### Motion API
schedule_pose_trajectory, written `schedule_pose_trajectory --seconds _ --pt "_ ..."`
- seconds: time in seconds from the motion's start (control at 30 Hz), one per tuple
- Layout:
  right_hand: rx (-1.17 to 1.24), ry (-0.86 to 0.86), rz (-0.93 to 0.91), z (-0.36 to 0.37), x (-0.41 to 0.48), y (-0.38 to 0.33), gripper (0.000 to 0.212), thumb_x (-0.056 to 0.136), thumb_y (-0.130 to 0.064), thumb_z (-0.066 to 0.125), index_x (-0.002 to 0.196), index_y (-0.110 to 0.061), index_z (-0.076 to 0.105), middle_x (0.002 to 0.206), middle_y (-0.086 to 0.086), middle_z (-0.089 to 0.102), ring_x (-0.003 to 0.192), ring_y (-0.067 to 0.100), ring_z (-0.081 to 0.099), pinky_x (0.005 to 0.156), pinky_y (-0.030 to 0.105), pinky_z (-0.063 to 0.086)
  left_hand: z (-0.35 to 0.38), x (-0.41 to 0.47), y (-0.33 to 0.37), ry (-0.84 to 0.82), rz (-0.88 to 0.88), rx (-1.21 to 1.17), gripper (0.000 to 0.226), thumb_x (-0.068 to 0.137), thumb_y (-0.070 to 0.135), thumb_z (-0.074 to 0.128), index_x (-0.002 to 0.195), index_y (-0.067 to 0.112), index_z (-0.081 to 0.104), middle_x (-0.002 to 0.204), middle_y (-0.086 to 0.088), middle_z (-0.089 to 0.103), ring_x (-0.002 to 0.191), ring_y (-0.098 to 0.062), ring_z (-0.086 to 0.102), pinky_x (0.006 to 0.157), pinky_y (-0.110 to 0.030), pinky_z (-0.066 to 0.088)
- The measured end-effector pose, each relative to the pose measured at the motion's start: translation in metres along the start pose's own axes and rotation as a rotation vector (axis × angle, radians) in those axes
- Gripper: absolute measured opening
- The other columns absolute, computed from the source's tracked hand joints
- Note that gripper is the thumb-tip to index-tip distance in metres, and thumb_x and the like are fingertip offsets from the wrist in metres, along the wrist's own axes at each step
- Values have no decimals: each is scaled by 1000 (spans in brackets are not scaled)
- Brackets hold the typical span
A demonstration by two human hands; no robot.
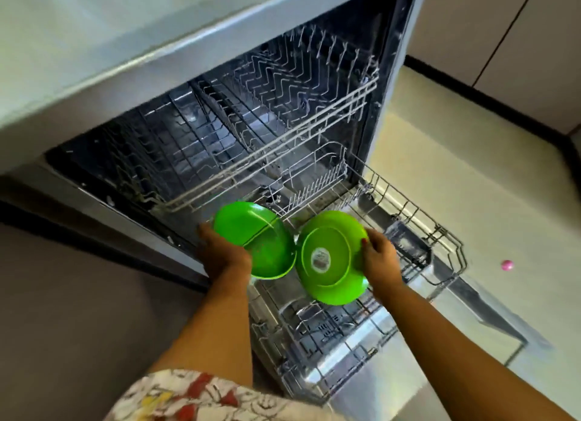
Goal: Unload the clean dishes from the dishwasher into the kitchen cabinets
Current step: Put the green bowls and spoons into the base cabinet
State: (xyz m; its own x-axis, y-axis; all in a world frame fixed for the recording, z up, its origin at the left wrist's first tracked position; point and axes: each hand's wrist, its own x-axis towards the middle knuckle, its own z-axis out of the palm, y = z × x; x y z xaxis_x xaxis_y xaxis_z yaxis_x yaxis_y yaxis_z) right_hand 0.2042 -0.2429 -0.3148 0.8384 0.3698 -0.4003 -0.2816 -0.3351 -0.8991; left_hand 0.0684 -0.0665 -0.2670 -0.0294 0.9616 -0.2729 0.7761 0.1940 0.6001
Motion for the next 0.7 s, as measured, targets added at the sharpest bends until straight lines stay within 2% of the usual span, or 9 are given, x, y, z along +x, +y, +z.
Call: schedule_pose_trajectory --seconds 0.1,0.2,0.27,0.3,0.37,0.43,0.53,0.63,0.7 --pt "-66 201 40 -42 -12 8 31 102 -12 36 127 -4 53 119 22 59 95 25 53 82 36 43 21 -35 -33 -52 -207 -146 49 88 3 45 136 6 38 133 -25 48 120 -39 50 99 -41 43" --pt "-134 245 85 -80 -34 21 33 102 -17 33 125 -6 54 120 24 58 100 29 54 84 35 41 31 -82 -61 -162 -455 -481 43 89 10 44 132 11 45 131 -12 54 111 -36 57 92 -52 50" --pt "-186 260 94 -97 -50 32 34 103 -21 32 124 -5 54 120 25 58 108 36 54 89 39 42 33 -114 -78 -201 -591 -708 37 97 5 36 132 14 45 122 -9 54 108 -36 56 89 -55 47" --pt "-217 281 97 -106 -63 38 35 103 -24 32 119 -3 55 118 26 58 108 38 55 90 40 42 31 -135 -89 -217 -610 -751 38 98 4 34 133 17 44 125 -10 53 106 -37 55 86 -55 47" --pt "-260 306 126 -116 -83 49 40 102 -35 32 104 -6 58 103 26 59 100 36 56 88 40 43 23 -172 -108 -254 -569 -728 36 98 4 34 130 19 44 129 -10 53 103 -38 57 82 -55 47" --pt "-307 262 162 -123 -99 62 44 100 -45 31 97 -11 59 89 19 54 90 32 55 84 39 44 19 -196 -132 -293 -550 -711 34 98 5 33 126 21 46 122 -6 55 99 -36 57 85 -59 47" --pt "-414 128 201 -125 -131 79 55 97 -52 33 96 -7 64 91 19 59 93 32 59 77 34 39 17 -219 -180 -342 -459 -600 33 97 7 34 119 29 47 125 -12 56 106 -38 59 91 -61 47" --pt "-509 11 242 -122 -156 91 57 96 -54 37 76 -8 63 88 21 63 94 32 60 76 32 38 23 -224 -231 -386 -320 -534 46 95 7 39 128 39 40 127 -13 57 109 -37 59 89 -60 48" --pt "-569 -57 289 -114 -178 107 58 95 -55 39 67 -8 61 81 19 61 88 30 59 74 30 37 17 -231 -260 -434 -262 -506 51 90 6 44 124 44 42 121 -8 60 105 -35 60 86 -62 49"
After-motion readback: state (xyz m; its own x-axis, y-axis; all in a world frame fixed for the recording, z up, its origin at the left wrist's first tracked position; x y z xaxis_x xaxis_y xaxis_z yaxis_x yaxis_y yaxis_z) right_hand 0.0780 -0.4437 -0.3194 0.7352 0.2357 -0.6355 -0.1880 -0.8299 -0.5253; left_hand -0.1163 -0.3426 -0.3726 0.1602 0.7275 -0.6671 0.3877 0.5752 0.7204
